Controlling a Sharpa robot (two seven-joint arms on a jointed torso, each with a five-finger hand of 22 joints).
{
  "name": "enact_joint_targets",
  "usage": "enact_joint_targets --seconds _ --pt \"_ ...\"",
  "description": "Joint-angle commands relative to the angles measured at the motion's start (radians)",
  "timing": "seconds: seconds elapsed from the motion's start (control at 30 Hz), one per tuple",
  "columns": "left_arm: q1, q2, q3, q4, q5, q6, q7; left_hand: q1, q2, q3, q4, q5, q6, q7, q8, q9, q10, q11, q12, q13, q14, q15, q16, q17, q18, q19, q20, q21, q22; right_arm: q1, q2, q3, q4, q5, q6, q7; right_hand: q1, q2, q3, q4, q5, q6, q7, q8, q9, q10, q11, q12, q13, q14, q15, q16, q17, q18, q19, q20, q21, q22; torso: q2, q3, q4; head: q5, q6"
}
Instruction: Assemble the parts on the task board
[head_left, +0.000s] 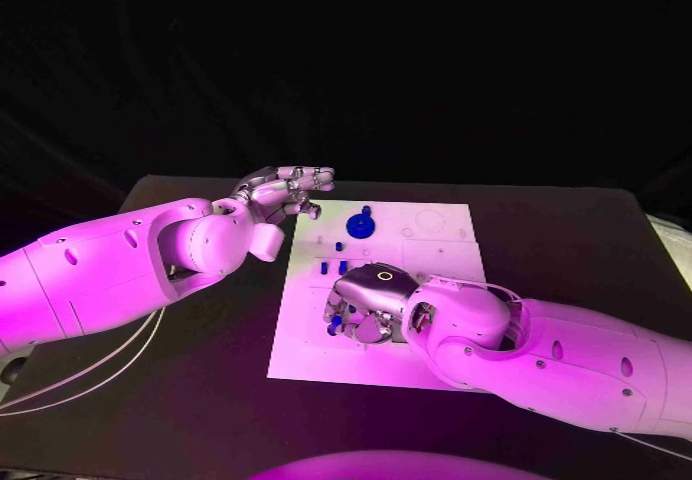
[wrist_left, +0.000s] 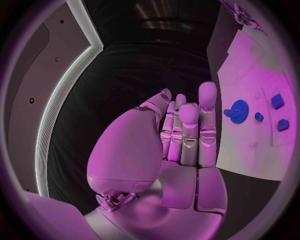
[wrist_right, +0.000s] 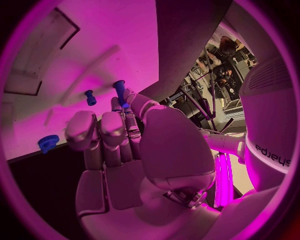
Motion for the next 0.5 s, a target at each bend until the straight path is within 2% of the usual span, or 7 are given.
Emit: enact_joint_targets --seconds 0.03,0.2,0.33,0.4,0.5 --pt "0.0 0.002 0.001 0.001 0.002 0.019 0.003 0.009 -0.001 -0.001 -0.003 -0.002 -0.002 0.005 0.005 -0.001 -0.008 0.0 0.004 0.001 -0.008 -0.001 -0.004 -0.001 0.009 -0.006 0.0 -0.004 -0.001 -0.004 0.007 -0.006 -0.004 -0.057 0.072 -0.04 -0.037 -0.022 -0.013 0.016 0.001 -0.028 0.007 -0.015 -0.007 -0.017 -0.007 -0.024 -0.005 0.007 0.011 -0.014 -0.017 -0.003 -0.023 0.003 -0.018 -0.031 0.0 -0.0004 0.0021 -0.001 0.0" --pt "0.0 0.002 0.001 0.003 0.002 0.019 0.003 0.009 -0.001 -0.001 -0.003 -0.002 -0.002 0.005 0.005 -0.001 -0.008 0.0 0.004 0.001 -0.008 -0.001 -0.004 -0.001 0.009 -0.006 0.0 -0.004 -0.001 -0.005 0.007 -0.009 -0.007 -0.065 0.07 -0.058 -0.078 -0.058 -0.041 0.031 0.002 -0.073 0.024 -0.024 -0.019 -0.06 0.009 -0.041 -0.003 -0.008 0.026 -0.037 -0.049 0.004 -0.05 0.015 -0.041 -0.066 0.001 -0.0007 0.0011 0.001 0.0" --pt "0.0 0.001 0.001 0.003 0.002 0.019 0.003 0.009 -0.001 -0.001 -0.003 -0.002 -0.002 0.005 0.005 -0.001 -0.008 0.0 0.004 0.001 -0.008 -0.001 -0.004 -0.001 0.009 -0.006 0.0 -0.004 -0.001 -0.005 0.007 -0.009 -0.007 -0.064 0.053 -0.055 -0.094 -0.079 -0.09 0.039 0.005 -0.143 0.033 -0.023 -0.029 -0.134 0.022 -0.039 -0.002 -0.022 0.037 -0.051 -0.075 0.011 -0.073 0.028 -0.062 -0.098 0.0 -0.0002 -0.0007 0.002 0.0" --pt "0.0 0.001 0.001 0.003 0.002 0.019 0.002 0.01 0.0 -0.001 -0.004 -0.002 -0.002 0.005 0.005 -0.001 -0.008 0.0 0.005 0.001 -0.008 -0.001 -0.004 -0.001 0.009 -0.007 0.0 -0.006 -0.002 -0.006 0.007 -0.009 -0.005 -0.059 0.034 -0.049 -0.092 -0.078 -0.116 0.043 0.006 -0.17 0.033 -0.022 -0.029 -0.165 0.024 -0.035 -0.001 -0.027 0.039 -0.054 -0.084 0.013 -0.079 0.032 -0.068 -0.108 0.0 0.0007 -0.0002 0.001 0.0" --pt "0.0 0.001 0.001 0.003 0.002 0.02 0.0 0.01 0.0 -0.001 -0.004 -0.001 -0.002 0.006 0.005 -0.001 -0.008 0.0 0.005 0.001 -0.008 -0.001 -0.003 -0.001 0.009 -0.007 0.0 -0.007 -0.002 -0.008 0.003 -0.01 0.001 -0.047 -0.032 -0.033 -0.09 -0.076 -0.148 0.049 0.009 -0.181 0.041 -0.02 -0.027 -0.185 0.029 -0.026 0.0 -0.029 0.044 -0.054 -0.088 0.013 -0.081 0.035 -0.07 -0.111 0.001 0.0011 -0.001 0.001 0.0"
